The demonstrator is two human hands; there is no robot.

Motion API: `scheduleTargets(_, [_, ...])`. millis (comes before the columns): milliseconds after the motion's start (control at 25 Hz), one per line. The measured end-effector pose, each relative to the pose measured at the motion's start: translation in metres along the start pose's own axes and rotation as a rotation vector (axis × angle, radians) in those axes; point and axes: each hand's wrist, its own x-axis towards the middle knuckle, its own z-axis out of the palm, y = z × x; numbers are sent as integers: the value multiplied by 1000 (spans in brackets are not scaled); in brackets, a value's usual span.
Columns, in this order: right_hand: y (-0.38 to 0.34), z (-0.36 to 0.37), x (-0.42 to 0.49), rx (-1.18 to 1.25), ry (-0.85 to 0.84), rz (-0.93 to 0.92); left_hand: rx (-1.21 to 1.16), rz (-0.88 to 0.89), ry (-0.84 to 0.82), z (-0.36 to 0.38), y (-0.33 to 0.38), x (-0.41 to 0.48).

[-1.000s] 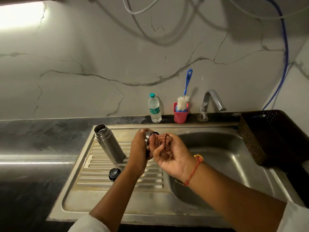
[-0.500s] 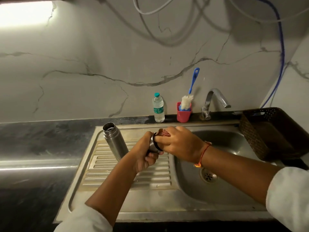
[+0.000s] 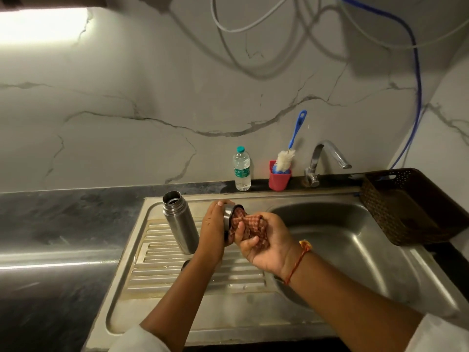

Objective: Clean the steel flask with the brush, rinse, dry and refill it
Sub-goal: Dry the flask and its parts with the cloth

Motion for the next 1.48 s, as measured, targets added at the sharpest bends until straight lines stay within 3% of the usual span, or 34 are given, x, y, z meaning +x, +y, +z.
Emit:
scheduleTargets(200, [-8,-8,-6,110,-54,-172,-319,-204,66,-12,-15,1])
scheduleTargets(400, [-29,-19,-7,-10,163,-337,-368,-188,84,-22,-36,-1])
scheduleTargets(480, [-24,-25,0,-121,239,-315,-278,-147,49,-21,-45,-3])
scheduleTargets(640, [-11,-38,13,-450,395,-319,140,-4,-30,-17,-73,-8])
scheduleTargets(800, [-4,-55,20,-695,422,-383,539,104,176,-15,-109,-6])
scheduleTargets(1080, [-4,-63,11,-953,314,-412,609,22,308,-15,-153,-15])
scheduleTargets(1320, [-11,-81,7,-1041,255,-389,720,95,332,-8,-154,-32])
scheduleTargets(1480, [-14,-85,9,-1072,243,-398,831,125,656,-20,-143,-54])
